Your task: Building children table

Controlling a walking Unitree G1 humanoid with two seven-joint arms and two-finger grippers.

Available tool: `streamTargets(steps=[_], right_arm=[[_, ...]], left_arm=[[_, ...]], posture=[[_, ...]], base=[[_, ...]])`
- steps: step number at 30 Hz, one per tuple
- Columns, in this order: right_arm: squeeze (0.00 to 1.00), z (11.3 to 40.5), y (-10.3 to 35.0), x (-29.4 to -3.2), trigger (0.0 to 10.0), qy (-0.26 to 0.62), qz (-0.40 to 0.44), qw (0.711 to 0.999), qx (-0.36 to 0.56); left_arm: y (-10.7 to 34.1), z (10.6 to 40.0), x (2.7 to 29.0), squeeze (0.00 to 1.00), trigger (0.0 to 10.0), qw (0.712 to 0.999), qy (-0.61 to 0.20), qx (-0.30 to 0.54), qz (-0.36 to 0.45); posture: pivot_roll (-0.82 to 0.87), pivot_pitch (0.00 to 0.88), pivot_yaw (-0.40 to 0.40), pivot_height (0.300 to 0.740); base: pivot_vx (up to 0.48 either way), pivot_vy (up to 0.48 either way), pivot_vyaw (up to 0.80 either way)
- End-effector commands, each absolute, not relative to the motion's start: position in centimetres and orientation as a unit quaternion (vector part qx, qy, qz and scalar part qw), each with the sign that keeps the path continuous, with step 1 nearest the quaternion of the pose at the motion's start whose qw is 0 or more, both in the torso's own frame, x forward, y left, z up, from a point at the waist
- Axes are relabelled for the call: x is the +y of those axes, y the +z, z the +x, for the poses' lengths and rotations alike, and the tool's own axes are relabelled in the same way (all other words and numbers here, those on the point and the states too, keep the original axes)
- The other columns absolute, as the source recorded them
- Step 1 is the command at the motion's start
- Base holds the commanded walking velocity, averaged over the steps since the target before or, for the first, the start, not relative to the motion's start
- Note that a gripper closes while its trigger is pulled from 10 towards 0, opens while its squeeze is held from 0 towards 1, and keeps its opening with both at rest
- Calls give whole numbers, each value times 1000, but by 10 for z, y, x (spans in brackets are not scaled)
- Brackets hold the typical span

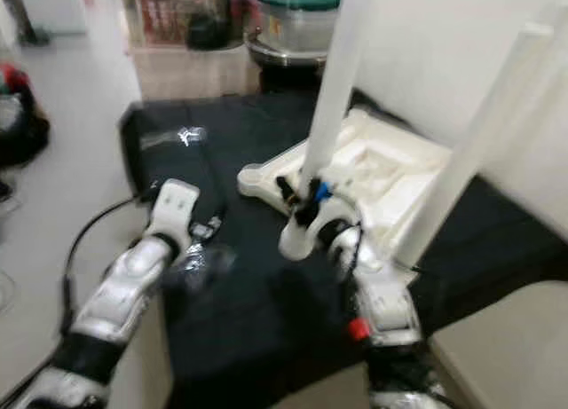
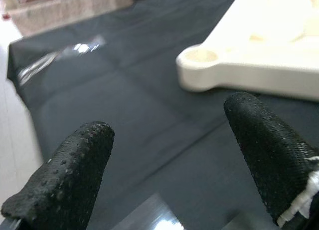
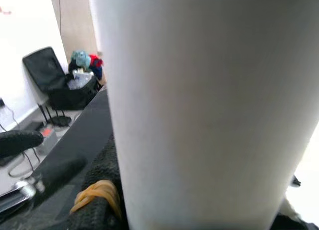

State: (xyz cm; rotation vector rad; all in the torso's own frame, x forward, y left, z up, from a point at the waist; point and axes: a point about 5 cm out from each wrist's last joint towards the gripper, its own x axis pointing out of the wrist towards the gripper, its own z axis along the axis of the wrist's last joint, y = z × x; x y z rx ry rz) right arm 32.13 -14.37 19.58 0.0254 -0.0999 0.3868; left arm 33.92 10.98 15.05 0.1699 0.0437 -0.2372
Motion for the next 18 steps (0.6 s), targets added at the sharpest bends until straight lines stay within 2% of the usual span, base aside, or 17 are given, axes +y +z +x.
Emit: streamTargets(steps=[1, 12, 18], right_arm=[[0, 321, 195, -152, 0, 176, 7, 983, -51], [0, 328, 193, -159, 0, 142, 15, 988, -53], [0, 345, 192, -182, 0, 47, 39, 997, -36]], left_arm=[[151, 339, 100, 0, 10000, 988, -130, 18, 77], [149, 338, 99, 0, 10000, 988, -130, 23, 77], [148, 338, 100, 0, 10000, 988, -128, 26, 80]], posture=[[48, 0, -73, 740], [50, 0, -73, 740], [56, 0, -77, 740]], base=[[0, 0, 0], [0, 0, 0], [0, 0, 0]])
